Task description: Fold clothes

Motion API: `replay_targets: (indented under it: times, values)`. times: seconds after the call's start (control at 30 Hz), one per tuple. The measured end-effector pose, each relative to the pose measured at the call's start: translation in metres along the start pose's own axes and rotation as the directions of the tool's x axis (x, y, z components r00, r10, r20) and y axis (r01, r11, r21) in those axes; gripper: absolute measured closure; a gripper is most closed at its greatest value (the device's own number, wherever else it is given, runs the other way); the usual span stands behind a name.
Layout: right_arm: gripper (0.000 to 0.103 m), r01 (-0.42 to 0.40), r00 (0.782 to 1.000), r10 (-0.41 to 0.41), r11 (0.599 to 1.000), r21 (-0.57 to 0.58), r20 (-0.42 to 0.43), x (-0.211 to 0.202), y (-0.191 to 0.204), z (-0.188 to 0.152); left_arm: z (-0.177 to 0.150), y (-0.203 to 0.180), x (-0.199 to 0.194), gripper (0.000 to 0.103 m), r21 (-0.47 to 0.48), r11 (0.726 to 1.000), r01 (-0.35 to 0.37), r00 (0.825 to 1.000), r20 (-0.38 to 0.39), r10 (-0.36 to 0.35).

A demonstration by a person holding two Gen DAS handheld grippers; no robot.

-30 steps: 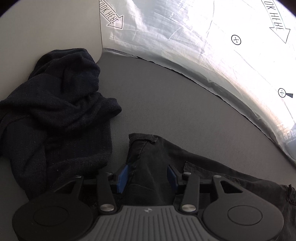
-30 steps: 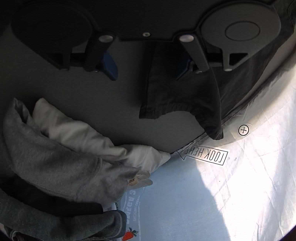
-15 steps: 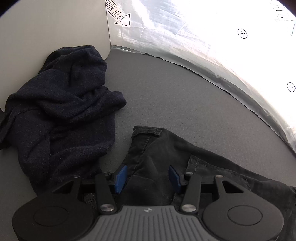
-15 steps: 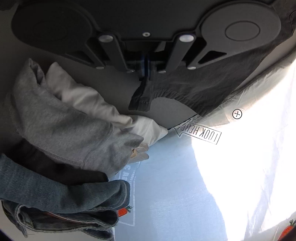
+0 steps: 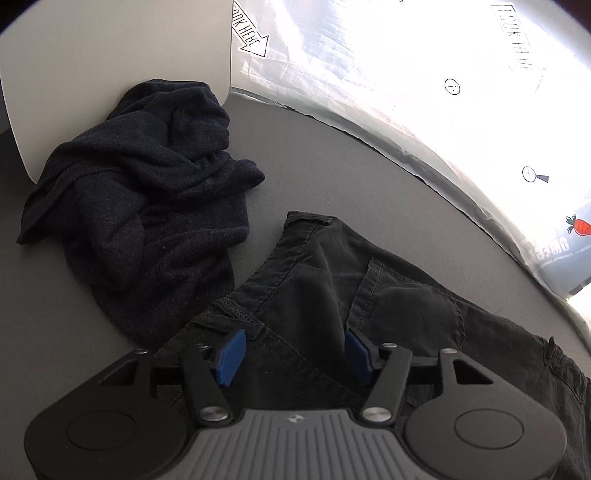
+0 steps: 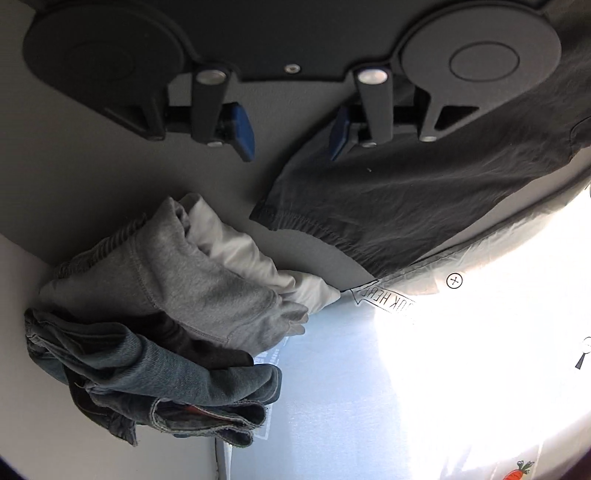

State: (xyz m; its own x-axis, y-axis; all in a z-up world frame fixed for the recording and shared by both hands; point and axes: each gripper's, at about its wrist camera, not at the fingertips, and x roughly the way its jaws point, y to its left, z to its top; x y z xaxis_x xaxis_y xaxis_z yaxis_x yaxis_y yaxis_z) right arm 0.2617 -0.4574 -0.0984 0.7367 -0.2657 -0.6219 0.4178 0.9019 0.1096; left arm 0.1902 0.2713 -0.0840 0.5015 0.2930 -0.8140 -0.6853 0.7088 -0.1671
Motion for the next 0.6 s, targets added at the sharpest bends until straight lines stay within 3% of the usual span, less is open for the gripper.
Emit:
replay_targets:
  times: [0.1, 0.23, 0.43, 0.6]
  values:
    - [0.058, -0.026, 1.000, 0.026, 1.000, 0.006, 0.008, -0.045, 0.001, -0.028, -0.027, 0.018, -0.015, 0.041, 0.027, 0.999, -0.023, 1.000, -0.002, 0.023]
    - [0.058, -0.020, 0.998, 0.023, 0.998, 0.059, -0.055, -0.087, -0.017, -0.075, -0.062, 0.059, -0.026, 0.040, -0.027, 0.999, -0.044, 0.998, -0.036, 0.043]
    - [0.058, 0.002, 0.995, 0.008, 0.995, 0.104, -0.101, -0.128, -0.050, -0.122, -0.103, 0.100, -0.044, 0.039, -0.131, 0.990, 0.057, 0.997, -0.041, -0.063]
    - [0.058, -0.032, 0.995, 0.051, 0.979, 0.200, -0.089, -0.151, -0.070, -0.126, -0.117, 0.103, -0.048, 0.032, -0.172, 0.982, 0.076, 0.993, -0.080, -0.091]
